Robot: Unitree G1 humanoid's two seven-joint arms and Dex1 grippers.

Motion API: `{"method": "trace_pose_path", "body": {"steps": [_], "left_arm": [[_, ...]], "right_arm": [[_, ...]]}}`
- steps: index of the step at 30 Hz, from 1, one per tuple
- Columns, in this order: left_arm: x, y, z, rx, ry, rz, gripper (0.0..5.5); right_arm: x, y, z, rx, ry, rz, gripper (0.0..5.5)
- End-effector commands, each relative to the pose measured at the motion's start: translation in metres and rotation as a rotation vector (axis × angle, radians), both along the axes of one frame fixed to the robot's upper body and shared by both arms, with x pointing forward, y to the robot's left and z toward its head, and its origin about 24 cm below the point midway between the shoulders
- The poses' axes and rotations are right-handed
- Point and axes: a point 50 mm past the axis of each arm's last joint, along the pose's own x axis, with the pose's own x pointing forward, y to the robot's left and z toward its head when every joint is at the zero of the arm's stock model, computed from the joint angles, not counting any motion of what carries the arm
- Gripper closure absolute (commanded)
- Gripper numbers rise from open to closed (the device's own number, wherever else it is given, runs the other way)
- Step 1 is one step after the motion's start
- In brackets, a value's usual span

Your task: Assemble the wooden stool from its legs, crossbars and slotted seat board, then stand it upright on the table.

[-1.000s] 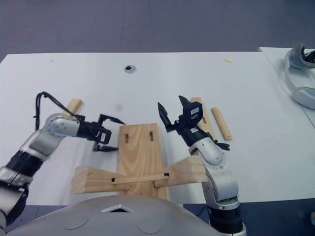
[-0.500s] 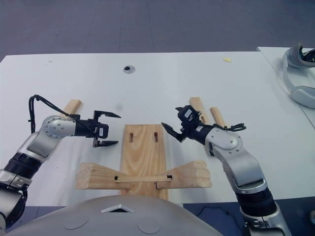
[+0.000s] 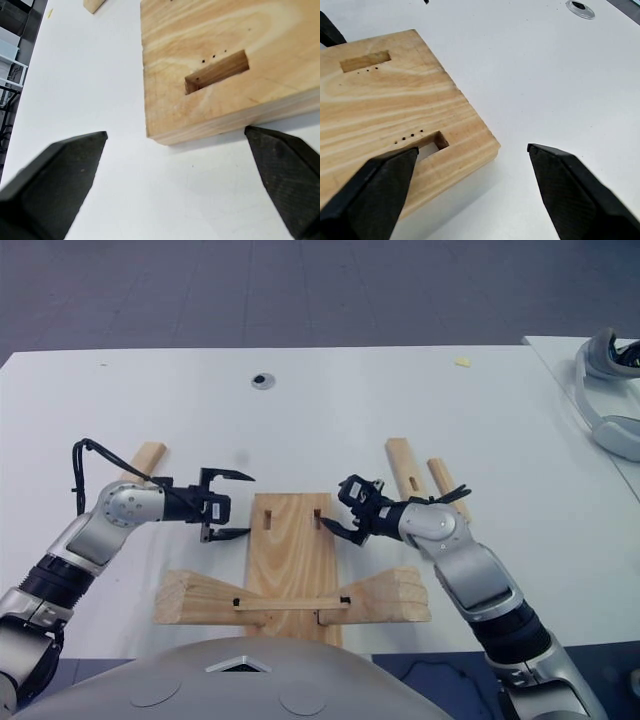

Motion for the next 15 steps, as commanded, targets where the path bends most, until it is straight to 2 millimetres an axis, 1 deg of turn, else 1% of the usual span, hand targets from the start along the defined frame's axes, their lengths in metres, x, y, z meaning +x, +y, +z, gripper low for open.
{"method": "trace_pose_path", "body": {"steps": [1, 5, 8, 11, 15], "left_arm": [[-0.013, 0.002, -0.022, 0.062, 0.077, 0.009, 0.39], [-0.014, -0.005, -0.02, 0.005, 0.035, 0.021, 0.39], [-0.017, -0.008, -0.021, -0.011, 0.026, 0.036, 0.39], [-0.018, -0.004, -0.024, -0.003, 0.025, 0.053, 0.39], [-0.022, -0.001, -0.028, 0.003, 0.031, 0.069, 0.39]], "right_arm": [[0.008, 0.007, 0.001, -0.016, -0.03, 0.025, 1.38], [0.023, 0.006, 0.002, -0.12, -0.073, 0.064, 1.38], [0.034, -0.003, 0.002, -0.196, -0.081, 0.089, 1.38], [0.036, -0.017, 0.001, -0.234, -0.061, 0.092, 1.38], [0.034, -0.022, 0.014, -0.196, -0.057, 0.115, 1.38]]}}
